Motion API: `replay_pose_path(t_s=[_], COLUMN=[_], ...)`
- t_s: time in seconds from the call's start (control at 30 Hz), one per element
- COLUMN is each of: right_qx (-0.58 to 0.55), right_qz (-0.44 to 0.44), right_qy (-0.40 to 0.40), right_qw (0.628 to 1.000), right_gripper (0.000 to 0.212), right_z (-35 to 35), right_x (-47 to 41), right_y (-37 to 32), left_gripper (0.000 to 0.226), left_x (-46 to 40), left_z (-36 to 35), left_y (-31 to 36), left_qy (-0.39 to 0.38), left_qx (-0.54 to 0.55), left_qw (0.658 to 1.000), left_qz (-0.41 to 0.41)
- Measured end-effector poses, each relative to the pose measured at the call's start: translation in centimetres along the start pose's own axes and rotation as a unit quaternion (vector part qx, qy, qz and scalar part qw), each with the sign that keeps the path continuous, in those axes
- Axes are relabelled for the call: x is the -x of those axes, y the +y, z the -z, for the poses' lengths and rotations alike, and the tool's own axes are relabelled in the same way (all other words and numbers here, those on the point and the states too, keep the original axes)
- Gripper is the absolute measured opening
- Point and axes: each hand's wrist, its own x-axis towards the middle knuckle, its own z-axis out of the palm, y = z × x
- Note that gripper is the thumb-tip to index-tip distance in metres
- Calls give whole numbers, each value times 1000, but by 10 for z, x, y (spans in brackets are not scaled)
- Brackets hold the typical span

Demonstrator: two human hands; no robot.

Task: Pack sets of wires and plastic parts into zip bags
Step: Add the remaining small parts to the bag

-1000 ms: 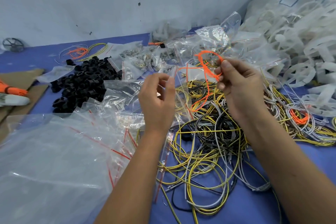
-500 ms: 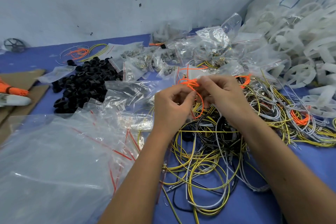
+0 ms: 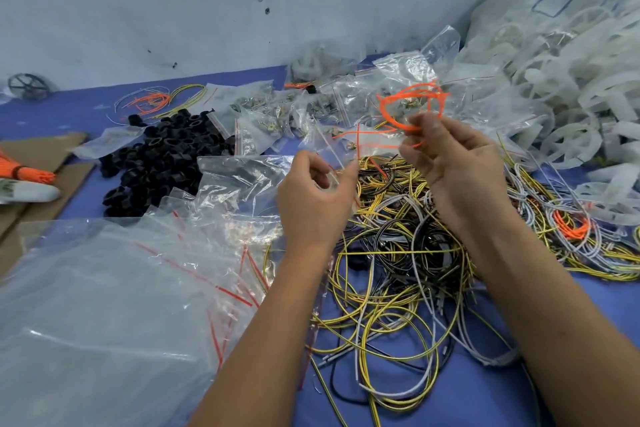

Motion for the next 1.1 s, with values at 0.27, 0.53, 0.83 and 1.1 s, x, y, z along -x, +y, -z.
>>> replay_pose_path(t_s=[0.27, 0.53, 0.83, 1.1], right_qx=[-210, -94, 387, 448], right_qz=[-39, -43, 134, 110], right_qy=[26, -34, 5, -65], right_qw=[977, 994, 912, 885], right_gripper=[16, 18, 14, 13], right_z=[-3, -10, -13, -20], right_x=[-1, 6, 13, 19], right_y=[-13, -3, 26, 26], left_gripper=[15, 20, 17, 8], left_x=[-3, 0, 2, 6], left_z=[-1, -2, -3, 0], left_y=[-9, -1, 7, 12], left_qy=[-25, -39, 18, -32], left_qx=[-49, -17, 16, 0], left_qw=[992, 999, 998, 979], left_qz=[114, 24, -64, -204])
